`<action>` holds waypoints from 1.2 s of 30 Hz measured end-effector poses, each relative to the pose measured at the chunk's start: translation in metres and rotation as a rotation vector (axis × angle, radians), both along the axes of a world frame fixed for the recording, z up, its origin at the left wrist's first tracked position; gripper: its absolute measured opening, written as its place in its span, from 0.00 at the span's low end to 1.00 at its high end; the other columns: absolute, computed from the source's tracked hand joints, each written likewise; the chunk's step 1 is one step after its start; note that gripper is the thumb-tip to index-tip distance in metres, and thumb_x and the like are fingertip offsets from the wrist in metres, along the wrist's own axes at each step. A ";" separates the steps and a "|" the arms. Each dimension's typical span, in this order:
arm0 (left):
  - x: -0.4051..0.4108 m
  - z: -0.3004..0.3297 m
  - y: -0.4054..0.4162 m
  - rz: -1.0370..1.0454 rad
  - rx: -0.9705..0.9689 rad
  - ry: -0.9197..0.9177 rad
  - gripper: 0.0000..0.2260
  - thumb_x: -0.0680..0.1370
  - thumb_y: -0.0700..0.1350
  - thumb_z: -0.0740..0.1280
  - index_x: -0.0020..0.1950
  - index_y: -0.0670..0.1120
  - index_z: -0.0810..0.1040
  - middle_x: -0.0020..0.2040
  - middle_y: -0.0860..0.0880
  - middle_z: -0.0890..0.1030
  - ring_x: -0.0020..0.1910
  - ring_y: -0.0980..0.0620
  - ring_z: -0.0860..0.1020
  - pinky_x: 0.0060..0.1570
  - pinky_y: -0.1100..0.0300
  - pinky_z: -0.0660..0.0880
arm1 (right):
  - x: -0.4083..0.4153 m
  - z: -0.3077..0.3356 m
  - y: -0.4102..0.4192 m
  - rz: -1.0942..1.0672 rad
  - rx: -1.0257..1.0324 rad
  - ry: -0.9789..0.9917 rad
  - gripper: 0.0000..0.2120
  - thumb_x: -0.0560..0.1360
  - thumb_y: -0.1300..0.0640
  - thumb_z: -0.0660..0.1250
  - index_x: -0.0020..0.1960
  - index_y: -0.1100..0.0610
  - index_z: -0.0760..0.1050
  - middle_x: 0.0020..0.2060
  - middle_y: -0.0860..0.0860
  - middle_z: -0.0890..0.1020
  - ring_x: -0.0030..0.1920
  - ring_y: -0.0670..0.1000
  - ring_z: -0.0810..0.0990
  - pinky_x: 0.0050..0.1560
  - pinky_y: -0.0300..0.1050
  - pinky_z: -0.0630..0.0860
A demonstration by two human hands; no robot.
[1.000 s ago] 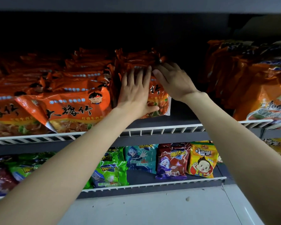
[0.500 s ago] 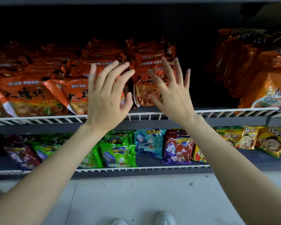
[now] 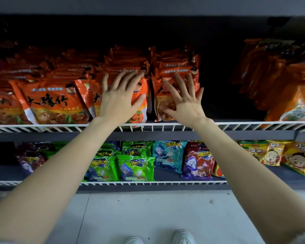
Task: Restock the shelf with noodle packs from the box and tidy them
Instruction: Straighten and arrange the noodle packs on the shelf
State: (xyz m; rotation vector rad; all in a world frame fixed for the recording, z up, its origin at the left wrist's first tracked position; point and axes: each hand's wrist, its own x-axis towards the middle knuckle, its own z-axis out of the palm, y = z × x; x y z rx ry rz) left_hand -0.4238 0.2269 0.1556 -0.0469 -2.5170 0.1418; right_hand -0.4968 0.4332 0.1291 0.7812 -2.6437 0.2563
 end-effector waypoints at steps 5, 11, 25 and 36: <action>0.001 0.006 0.002 0.007 0.004 -0.042 0.28 0.79 0.60 0.54 0.77 0.52 0.56 0.76 0.50 0.61 0.75 0.49 0.56 0.71 0.40 0.45 | -0.004 0.005 -0.004 0.011 -0.102 0.158 0.40 0.69 0.43 0.73 0.75 0.47 0.58 0.76 0.59 0.53 0.75 0.65 0.48 0.67 0.75 0.52; 0.002 0.004 0.004 -0.001 0.001 -0.027 0.28 0.79 0.58 0.57 0.76 0.50 0.57 0.75 0.48 0.62 0.75 0.46 0.57 0.71 0.37 0.44 | -0.014 0.003 -0.005 -0.019 -0.098 0.176 0.42 0.69 0.42 0.72 0.76 0.48 0.56 0.76 0.60 0.55 0.75 0.64 0.50 0.68 0.73 0.54; 0.010 0.011 0.007 0.023 -0.042 -0.009 0.32 0.77 0.61 0.53 0.76 0.45 0.57 0.76 0.46 0.61 0.76 0.47 0.55 0.72 0.38 0.41 | 0.004 0.006 -0.004 -0.017 0.008 0.130 0.52 0.65 0.37 0.72 0.77 0.44 0.43 0.77 0.56 0.42 0.75 0.62 0.36 0.66 0.72 0.35; 0.010 0.010 0.006 0.017 -0.027 -0.042 0.33 0.78 0.62 0.55 0.77 0.46 0.52 0.77 0.47 0.58 0.76 0.48 0.52 0.72 0.38 0.41 | -0.001 0.005 -0.008 -0.065 0.059 0.131 0.52 0.65 0.49 0.75 0.77 0.42 0.44 0.77 0.56 0.43 0.75 0.63 0.37 0.66 0.72 0.36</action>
